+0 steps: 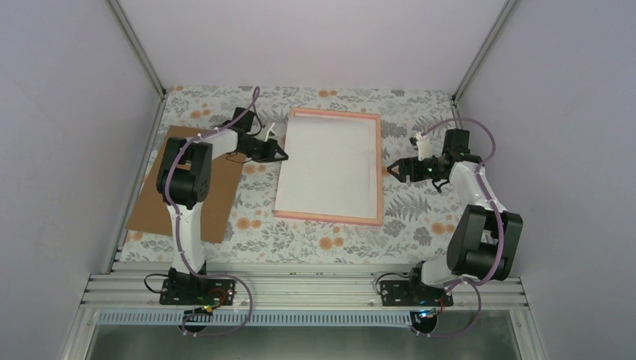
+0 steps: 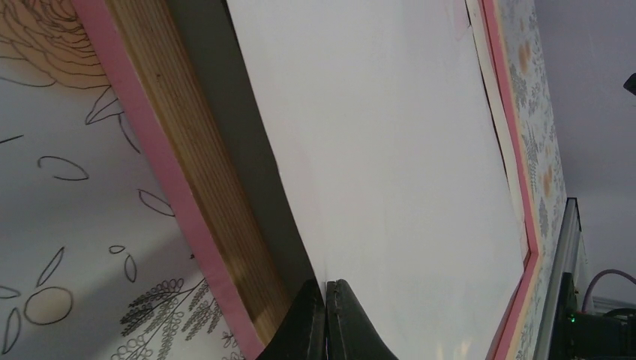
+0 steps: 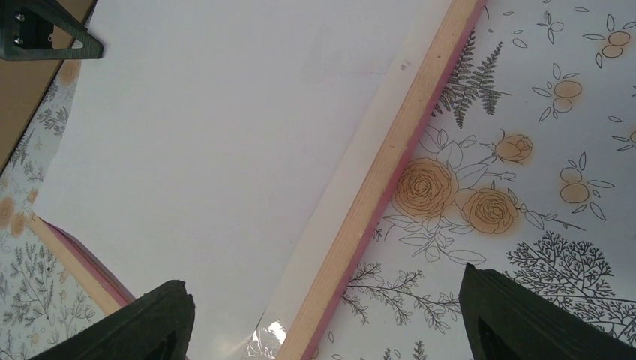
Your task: Put the photo into the frame
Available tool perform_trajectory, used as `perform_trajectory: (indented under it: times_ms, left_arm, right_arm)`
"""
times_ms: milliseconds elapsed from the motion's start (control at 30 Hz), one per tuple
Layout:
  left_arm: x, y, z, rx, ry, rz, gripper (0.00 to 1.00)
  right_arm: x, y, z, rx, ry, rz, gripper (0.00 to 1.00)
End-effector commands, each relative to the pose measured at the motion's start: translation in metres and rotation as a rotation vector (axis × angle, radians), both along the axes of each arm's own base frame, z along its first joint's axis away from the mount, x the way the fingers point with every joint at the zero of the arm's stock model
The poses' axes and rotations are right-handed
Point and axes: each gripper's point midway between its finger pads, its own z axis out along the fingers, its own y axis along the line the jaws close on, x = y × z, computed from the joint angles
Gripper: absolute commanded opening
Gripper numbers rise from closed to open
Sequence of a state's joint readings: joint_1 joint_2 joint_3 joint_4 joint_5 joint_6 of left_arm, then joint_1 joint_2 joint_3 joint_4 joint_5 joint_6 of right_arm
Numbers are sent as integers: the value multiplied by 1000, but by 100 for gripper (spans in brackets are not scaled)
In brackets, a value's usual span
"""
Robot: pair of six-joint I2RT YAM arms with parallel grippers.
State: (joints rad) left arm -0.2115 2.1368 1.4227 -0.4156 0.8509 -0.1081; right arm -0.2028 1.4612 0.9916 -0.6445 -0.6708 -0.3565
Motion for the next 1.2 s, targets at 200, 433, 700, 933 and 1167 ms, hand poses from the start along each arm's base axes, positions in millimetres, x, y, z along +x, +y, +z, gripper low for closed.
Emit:
perform_trajectory:
  times_ms: [200,433,700,933,1167]
  left_arm:
    - [5,-10,35,-48,-114,-27,2]
    - [-4,-20,87,-83,-328,-83,2]
    - [-35,-51,134,-130,-505,-188,2]
    - [-42,-66,134,-166,-511,-221,2]
    - [-65,-76,157,-190,-592,-336,2]
  right_arm:
    - [2,4,5,15,-17,1,88]
    - [4,3,3,11,-12,1,87]
    - [4,1,1,3,-6,-1,87]
    - [4,1,1,-5,-11,-5,87]
    - [2,0,2,-17,-14,-4,87]
